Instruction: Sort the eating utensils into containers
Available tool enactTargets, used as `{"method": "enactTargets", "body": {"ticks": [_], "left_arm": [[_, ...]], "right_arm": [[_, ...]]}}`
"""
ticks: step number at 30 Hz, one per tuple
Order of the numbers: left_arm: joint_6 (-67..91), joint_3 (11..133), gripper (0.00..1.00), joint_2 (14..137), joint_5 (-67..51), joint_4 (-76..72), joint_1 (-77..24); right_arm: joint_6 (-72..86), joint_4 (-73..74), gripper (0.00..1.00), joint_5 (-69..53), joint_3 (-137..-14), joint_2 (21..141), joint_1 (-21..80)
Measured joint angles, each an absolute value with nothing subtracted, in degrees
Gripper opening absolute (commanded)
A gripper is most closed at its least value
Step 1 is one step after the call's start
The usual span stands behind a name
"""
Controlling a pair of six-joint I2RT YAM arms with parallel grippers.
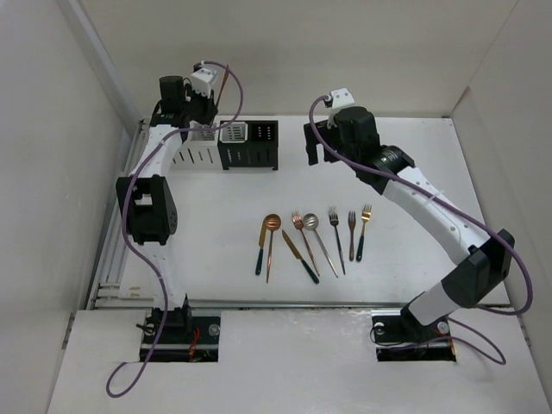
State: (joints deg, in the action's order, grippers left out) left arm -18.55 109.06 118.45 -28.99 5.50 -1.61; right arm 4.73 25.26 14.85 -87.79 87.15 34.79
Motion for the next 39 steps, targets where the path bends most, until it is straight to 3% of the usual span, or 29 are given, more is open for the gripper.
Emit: {"method": "enactTargets", "body": {"ticks": [11,12,13,14,18,25,30,32,33,34,39], "left_arm": [[-17.3,99.6,0.0,119.7,-30.0,-0.6,3.1],[-17.5,98.2,0.06,119.7,-30.2,-0.8,3.1],[-17.5,97.0,0.28,119.7,-30.4,-0.7,3.0],[-18.0,96.2,0.38,119.7,-30.8,-1.7,3.0],[-18.5,96.0,0.56,119.7,-30.3,-1.5,2.9],[-19.0,102.5,0.61,118.3,-28.8,4.7,3.4],[-23.8,104.3,0.63,111.7,-20.6,10.7,1.5],[-27.6,104.4,0.72,107.9,-15.1,12.3,-0.8],[-29.2,104.4,0.94,106.3,-12.7,12.4,-1.9],[-31.0,104.6,1.0,104.1,-9.7,12.1,-3.3],[-29.4,108.1,1.0,97.3,-0.1,5.3,-5.5]], "right_arm": [[4.5,25.3,1.0,12.6,-91.7,89.7,33.0],[4.5,25.3,1.0,12.6,-91.7,89.7,33.0],[4.5,25.5,1.0,12.6,-91.7,89.7,33.0],[4.5,25.6,1.0,12.6,-91.8,89.7,33.0],[4.5,26.2,1.0,12.6,-92.2,89.7,33.0],[4.5,26.3,1.0,11.8,-92.2,89.6,33.1],[4.5,25.6,1.0,11.5,-89.7,87.4,33.6],[4.5,25.7,1.0,11.5,-88.0,85.6,34.1],[4.8,25.7,1.0,11.6,-87.2,84.6,34.3],[4.8,25.7,1.0,11.6,-86.2,83.4,34.6],[6.3,26.3,1.0,13.6,-82.8,78.1,35.0]]}}
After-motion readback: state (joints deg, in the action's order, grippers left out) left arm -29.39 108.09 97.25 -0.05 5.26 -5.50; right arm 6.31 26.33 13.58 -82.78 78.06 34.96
